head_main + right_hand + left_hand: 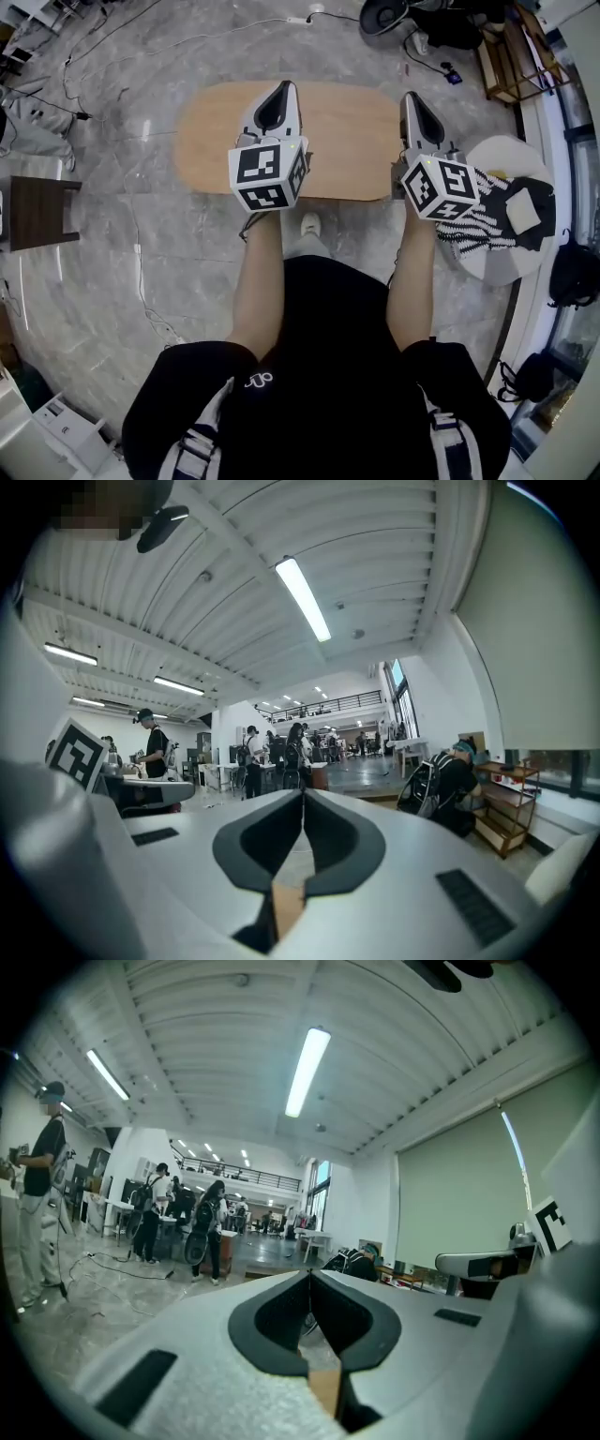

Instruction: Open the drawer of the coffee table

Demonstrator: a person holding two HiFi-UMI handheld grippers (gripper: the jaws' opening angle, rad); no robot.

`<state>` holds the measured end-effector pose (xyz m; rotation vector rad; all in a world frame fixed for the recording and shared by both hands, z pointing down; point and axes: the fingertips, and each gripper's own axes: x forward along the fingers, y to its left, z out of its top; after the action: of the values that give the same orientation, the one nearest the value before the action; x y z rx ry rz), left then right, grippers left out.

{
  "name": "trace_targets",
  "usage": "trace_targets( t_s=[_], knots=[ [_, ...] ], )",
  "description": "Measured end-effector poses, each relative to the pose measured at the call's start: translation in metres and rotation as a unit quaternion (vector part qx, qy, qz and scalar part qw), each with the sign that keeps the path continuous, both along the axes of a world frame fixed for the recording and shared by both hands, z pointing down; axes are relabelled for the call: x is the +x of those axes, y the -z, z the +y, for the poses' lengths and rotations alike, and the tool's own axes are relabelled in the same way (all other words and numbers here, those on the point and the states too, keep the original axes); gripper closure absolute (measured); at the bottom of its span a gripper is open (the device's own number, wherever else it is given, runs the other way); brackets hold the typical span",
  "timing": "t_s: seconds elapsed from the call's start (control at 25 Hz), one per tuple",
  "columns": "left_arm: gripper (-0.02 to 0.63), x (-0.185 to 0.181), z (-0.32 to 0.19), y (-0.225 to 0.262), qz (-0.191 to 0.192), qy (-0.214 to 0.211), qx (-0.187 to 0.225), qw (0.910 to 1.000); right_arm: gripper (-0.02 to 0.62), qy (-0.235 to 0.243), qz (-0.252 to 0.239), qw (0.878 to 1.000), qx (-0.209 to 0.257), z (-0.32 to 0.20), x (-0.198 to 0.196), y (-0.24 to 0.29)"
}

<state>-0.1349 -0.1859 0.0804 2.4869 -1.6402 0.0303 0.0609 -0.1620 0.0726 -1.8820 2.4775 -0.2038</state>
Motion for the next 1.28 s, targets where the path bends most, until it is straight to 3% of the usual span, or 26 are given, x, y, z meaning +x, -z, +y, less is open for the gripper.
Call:
trace_targets(
  t_s=[0.44,0.92,1.28],
  knots=[
    [0.597,-0.002,-0.060,-0.022,0.039,-0.013,-0.020,0.9990,0.583,0.005,0.049,0.999,-0.020,-0.053,-0.014,-0.002],
    [0.596,0.028,-0.081,-0.040,0.027,-0.036,-0.040,0.9982,0.583,-0.004,0.028,0.999,-0.040,-0.071,0.010,-0.028],
    [0.595,0.045,-0.084,-0.068,0.021,-0.002,-0.074,0.9971,0.583,-0.002,0.002,0.998,-0.070,-0.077,0.051,-0.062]
  ],
)
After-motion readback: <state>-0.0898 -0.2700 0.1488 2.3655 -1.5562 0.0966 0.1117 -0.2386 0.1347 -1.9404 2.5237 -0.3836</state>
